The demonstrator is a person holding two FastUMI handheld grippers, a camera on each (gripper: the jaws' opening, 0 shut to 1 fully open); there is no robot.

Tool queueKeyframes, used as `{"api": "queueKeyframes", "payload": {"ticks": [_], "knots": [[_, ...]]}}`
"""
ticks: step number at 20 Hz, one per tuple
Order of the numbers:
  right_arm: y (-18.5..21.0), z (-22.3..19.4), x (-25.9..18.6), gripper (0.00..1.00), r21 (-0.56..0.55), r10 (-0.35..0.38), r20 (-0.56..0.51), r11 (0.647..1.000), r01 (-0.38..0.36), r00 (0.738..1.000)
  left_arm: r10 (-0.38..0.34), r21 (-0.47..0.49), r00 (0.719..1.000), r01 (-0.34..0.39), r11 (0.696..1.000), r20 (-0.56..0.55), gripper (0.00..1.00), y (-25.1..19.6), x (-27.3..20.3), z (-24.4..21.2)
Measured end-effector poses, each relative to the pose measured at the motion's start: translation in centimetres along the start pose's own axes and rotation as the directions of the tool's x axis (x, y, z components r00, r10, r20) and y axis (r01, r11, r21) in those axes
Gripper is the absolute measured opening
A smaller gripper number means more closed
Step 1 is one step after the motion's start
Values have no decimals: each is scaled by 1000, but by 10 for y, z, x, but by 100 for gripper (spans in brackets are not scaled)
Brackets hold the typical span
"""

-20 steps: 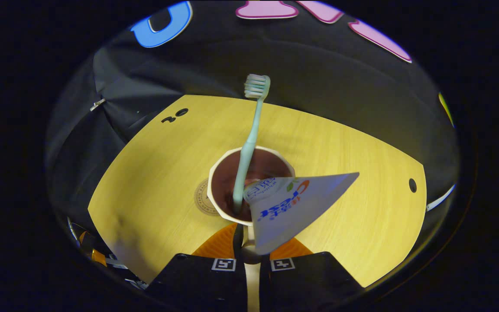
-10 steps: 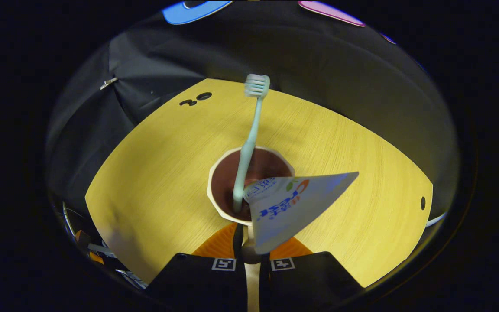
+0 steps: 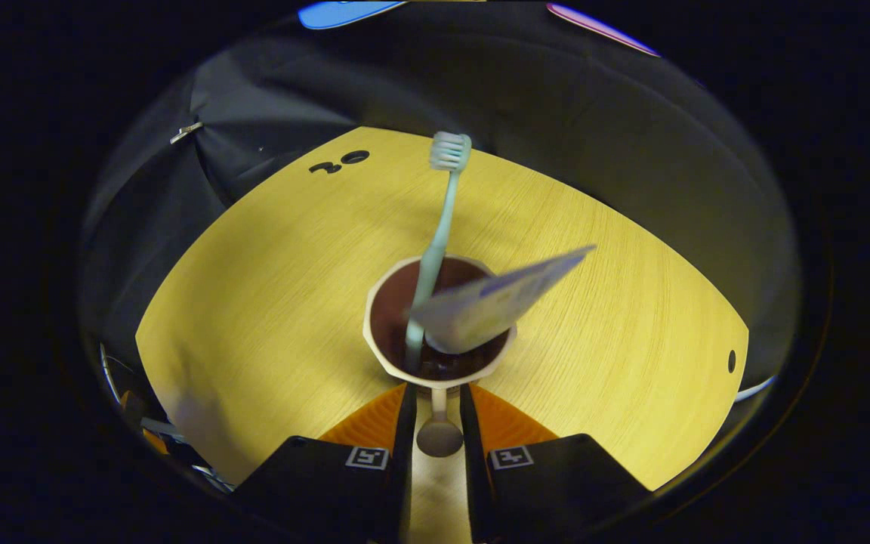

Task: Put the toothbrush and toothpaste on the desktop into the cup, then pick up the cup and place it on the coaster on the desktop.

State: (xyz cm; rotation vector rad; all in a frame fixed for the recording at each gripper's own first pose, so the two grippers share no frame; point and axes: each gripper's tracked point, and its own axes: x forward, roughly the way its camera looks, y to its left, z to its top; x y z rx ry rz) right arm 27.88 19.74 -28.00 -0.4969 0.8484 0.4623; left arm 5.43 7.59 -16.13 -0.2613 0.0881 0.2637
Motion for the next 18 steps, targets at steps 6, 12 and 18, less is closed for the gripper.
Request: {"api": "queueKeyframes", "payload": {"ticks": [6, 12, 18], "knots": [[-11, 11, -32, 52, 76, -18, 91, 997, 11, 996, -43, 22, 999, 43, 999, -9, 84, -8, -2, 17], [-3, 43, -131, 62, 189, -43, 377, 981, -31, 925, -135, 79, 991, 135, 988, 5, 84, -31, -22, 69], [15, 49, -275, 72, 261, -76, 601, 959, -106, 796, -250, 109, 967, 243, 964, 55, 85, -78, -46, 142]]}}
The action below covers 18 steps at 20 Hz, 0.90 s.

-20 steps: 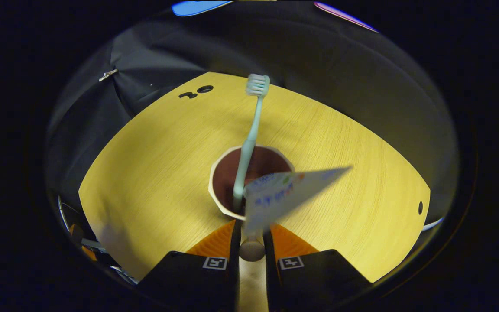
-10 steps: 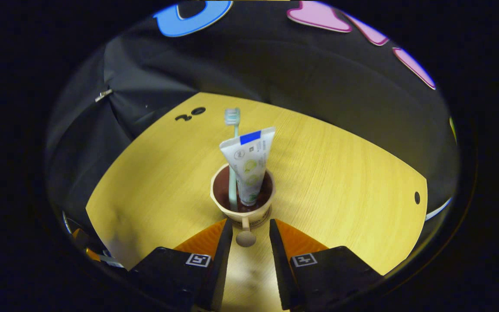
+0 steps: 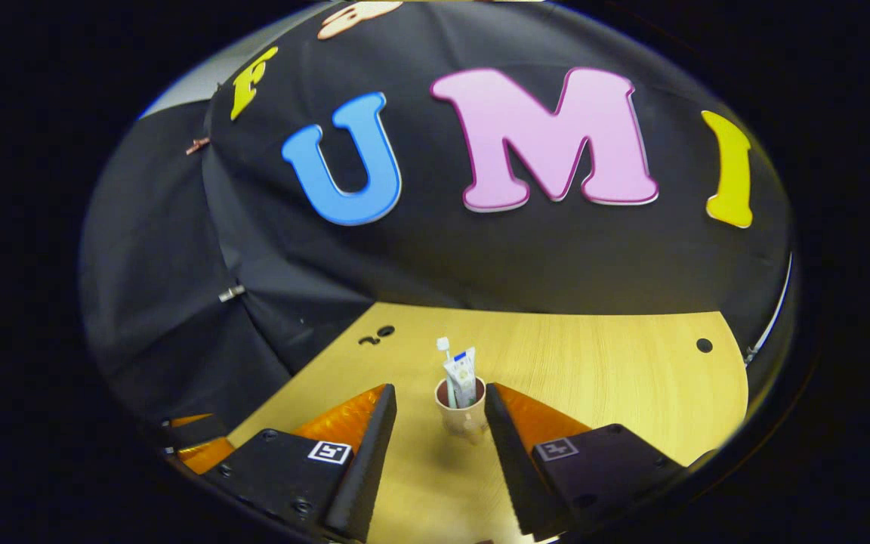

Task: Put the toothbrush and toothpaste on the desktop into the cup, then pick up the cup and place it on the coaster on the desktop.

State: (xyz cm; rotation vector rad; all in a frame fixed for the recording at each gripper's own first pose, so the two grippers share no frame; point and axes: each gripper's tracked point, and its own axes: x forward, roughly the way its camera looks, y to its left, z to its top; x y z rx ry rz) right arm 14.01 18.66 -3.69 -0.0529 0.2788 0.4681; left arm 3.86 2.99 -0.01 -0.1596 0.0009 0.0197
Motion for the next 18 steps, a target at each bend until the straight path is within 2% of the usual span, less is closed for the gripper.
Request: {"api": "queueKeyframes", "payload": {"ticks": [4, 8, 11, 13, 18], "knots": [[0, 34, -69, 80, -24, -22, 98, 999, 25, 995, -63, 22, 996, 62, 998, 58, 85, -30, -1, 42], [-9, 64, -121, 86, -37, -45, 214, 998, 54, 976, -121, 53, 988, 117, 992, 98, 87, -68, -9, 62], [-12, 72, -138, 95, -80, -56, 266, 994, 79, 962, -165, 134, 981, 151, 979, 102, 89, -93, -13, 63], [-10, 76, -144, 96, -84, -57, 287, 993, 85, 956, -179, 166, 976, 157, 973, 125, 91, -103, -16, 71], [-18, 83, -154, 97, -87, -82, 323, 990, 116, 943, -192, 155, 969, 169, 973, 152, 93, -109, -18, 79]]}}
